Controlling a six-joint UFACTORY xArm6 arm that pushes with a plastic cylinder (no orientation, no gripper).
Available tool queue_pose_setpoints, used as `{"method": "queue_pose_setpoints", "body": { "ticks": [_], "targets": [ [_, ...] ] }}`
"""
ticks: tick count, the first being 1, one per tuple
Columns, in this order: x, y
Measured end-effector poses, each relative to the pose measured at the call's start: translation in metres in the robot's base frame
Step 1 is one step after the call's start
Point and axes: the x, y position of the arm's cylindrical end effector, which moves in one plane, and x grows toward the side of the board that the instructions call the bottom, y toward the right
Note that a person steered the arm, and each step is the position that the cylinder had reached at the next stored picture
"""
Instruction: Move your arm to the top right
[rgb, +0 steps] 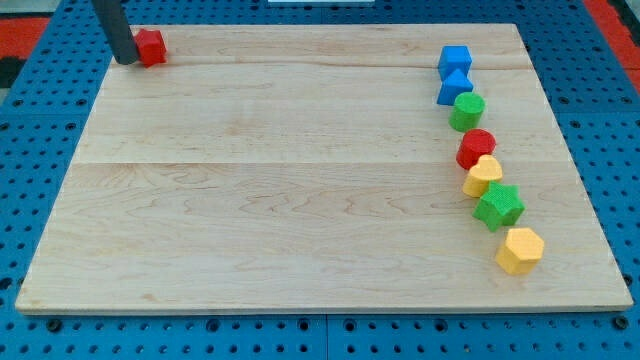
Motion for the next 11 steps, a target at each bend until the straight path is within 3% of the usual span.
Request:
{"method": "queue_pose_setpoints", "body": {
  "ticks": [3, 11],
  "targets": [
    [0.050, 0.033],
    [-0.018, 0.376]
  ]
}}
